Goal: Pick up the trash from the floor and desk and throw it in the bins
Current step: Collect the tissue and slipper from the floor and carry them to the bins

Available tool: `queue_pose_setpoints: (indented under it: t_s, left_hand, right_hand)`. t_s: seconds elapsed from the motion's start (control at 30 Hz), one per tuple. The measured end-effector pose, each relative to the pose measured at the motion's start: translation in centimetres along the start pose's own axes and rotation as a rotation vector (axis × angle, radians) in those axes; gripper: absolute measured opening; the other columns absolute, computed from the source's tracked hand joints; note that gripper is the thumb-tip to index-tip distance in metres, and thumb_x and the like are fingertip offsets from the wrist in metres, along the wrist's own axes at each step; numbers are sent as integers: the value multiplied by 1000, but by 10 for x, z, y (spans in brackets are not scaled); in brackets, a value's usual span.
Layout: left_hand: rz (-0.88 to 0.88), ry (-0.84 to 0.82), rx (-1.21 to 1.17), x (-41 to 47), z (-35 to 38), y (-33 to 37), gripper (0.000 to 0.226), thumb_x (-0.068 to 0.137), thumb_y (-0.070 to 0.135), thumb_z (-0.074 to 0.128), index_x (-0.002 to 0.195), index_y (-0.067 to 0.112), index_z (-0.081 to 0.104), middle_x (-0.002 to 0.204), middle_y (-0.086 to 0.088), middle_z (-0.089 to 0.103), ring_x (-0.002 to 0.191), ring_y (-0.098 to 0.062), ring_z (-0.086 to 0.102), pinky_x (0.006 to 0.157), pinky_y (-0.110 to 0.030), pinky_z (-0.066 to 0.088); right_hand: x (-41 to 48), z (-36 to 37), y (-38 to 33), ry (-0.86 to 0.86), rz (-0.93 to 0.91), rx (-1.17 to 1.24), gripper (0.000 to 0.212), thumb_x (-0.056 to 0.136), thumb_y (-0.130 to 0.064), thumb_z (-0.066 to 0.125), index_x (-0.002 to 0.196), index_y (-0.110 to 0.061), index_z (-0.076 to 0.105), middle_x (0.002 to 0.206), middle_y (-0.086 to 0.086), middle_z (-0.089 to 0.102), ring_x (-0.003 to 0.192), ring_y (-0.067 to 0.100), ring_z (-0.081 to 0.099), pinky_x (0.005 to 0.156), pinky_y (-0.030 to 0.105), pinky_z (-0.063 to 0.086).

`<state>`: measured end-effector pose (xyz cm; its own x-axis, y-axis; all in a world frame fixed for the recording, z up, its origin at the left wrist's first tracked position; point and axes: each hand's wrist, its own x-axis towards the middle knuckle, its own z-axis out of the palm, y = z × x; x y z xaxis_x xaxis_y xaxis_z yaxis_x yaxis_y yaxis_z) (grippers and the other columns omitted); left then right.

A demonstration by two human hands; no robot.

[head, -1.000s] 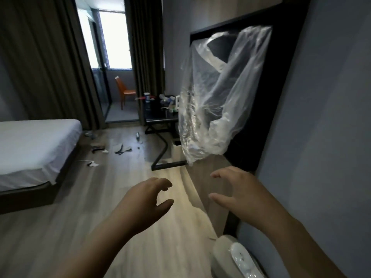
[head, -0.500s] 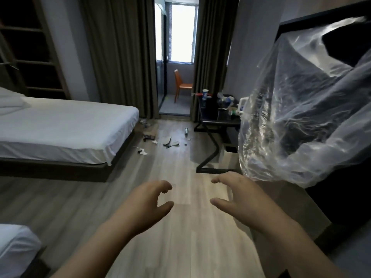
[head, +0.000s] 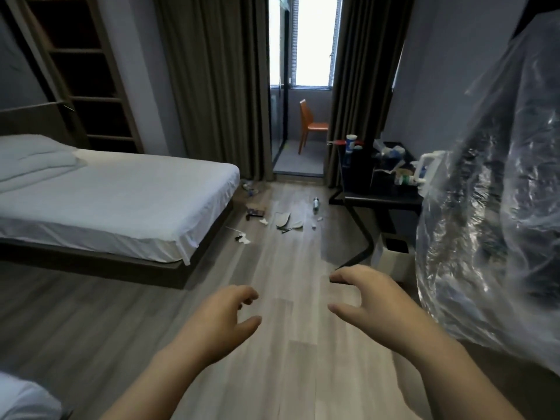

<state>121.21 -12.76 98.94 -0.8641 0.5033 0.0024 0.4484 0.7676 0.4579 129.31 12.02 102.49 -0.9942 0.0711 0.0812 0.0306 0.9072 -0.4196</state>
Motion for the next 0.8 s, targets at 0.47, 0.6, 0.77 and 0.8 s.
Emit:
queue_pose_setpoints:
  t_s: [0.47, 0.6, 0.77, 0.8]
  left_hand:
    - [-93, -6, -44, 249, -24, -111, 39, 86, 39, 62, 123, 29, 56, 119, 13, 57, 104, -3, 55, 88, -22, 47]
    - [-84, -35, -34, 333, -40, -145, 42, 87, 41, 60, 126, 29, 54, 121, 12, 56, 106, -3, 55, 89, -23, 48]
    - [-54, -100, -51, 426, -42, -164, 41, 87, 39, 60, 126, 27, 54, 121, 10, 56, 105, -6, 55, 90, -23, 47]
    - [-47, -111, -54, 444, -41, -167, 41, 87, 38, 60, 126, 27, 54, 121, 10, 56, 104, -6, 56, 89, -22, 46]
  right_hand:
    - [269, 43, 40, -118, 39, -20, 47, 84, -46, 63, 128, -34, 52, 126, -18, 53, 116, 0, 51, 98, 22, 44]
    - [349, 49, 46, -126, 80, -6, 47, 83, -46, 64, 128, -36, 53, 125, -20, 53, 116, -2, 49, 99, 21, 42]
    - [431, 60, 64, -159, 134, 13, 48, 83, -43, 65, 129, -33, 53, 127, -17, 54, 119, 1, 49, 100, 22, 41]
    - [447, 62, 69, -158, 138, 16, 49, 83, -44, 65, 129, -34, 52, 128, -17, 53, 119, 0, 48, 100, 21, 40]
